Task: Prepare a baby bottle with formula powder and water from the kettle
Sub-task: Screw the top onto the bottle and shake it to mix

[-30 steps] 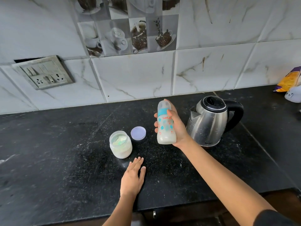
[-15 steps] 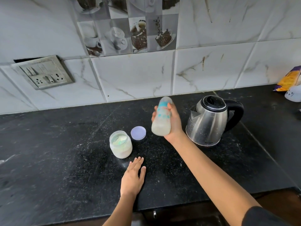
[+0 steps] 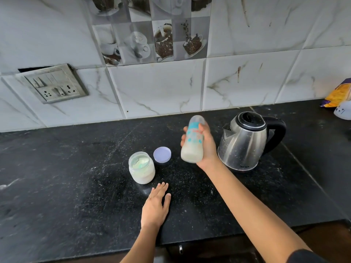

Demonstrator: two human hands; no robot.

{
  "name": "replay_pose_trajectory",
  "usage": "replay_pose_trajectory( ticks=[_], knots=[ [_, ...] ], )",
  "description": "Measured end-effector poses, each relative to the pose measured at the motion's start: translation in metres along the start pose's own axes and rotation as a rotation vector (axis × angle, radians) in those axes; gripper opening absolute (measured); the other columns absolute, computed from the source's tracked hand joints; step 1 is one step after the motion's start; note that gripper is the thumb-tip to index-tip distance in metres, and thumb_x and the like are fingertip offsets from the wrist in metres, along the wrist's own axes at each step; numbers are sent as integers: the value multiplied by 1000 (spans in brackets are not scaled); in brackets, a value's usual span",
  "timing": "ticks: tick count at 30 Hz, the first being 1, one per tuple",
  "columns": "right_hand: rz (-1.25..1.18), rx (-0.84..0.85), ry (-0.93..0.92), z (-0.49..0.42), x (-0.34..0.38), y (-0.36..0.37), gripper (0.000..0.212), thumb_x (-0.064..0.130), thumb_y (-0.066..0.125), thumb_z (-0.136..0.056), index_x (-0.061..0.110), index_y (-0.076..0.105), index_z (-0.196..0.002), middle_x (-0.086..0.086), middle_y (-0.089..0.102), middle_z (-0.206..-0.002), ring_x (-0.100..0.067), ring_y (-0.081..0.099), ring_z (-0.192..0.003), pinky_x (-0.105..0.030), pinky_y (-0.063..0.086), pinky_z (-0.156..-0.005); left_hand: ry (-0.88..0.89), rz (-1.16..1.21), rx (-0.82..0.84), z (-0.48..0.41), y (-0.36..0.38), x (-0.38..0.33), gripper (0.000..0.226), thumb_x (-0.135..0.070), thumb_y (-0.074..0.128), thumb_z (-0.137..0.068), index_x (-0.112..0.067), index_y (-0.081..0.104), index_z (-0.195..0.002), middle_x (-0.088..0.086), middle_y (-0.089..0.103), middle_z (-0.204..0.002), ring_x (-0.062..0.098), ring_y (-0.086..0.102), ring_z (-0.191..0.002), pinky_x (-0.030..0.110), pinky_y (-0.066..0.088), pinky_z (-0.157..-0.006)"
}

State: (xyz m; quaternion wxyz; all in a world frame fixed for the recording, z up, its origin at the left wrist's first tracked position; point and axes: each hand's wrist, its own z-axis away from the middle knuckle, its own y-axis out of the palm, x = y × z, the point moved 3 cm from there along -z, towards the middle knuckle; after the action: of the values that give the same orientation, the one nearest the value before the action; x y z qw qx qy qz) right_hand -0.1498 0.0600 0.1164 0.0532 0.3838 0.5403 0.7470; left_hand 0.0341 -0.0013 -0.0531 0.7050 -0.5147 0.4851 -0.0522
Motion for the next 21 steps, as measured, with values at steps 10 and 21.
replay_pose_trajectory(
  ticks=[10,21],
  knots=[
    [-28,11,1,-1,-6,8,32,28,51,-93,26,45,-124,-11,58,-86,-23,60,-58,-29,54,-54,-13,1,11,1,1,0,42,-41,43,-98,-36,43,-140,-17,35,-149,9,20,-144,25,23,-113],
    [-102,-42,0,2,-12,1,25,30,49,-95,19,48,-117,-11,55,-89,-22,58,-60,-29,54,-55,-28,12,24,3,0,-1,43,-42,42,-98,-37,41,-141,-16,33,-151,11,18,-145,30,28,-113]
  ],
)
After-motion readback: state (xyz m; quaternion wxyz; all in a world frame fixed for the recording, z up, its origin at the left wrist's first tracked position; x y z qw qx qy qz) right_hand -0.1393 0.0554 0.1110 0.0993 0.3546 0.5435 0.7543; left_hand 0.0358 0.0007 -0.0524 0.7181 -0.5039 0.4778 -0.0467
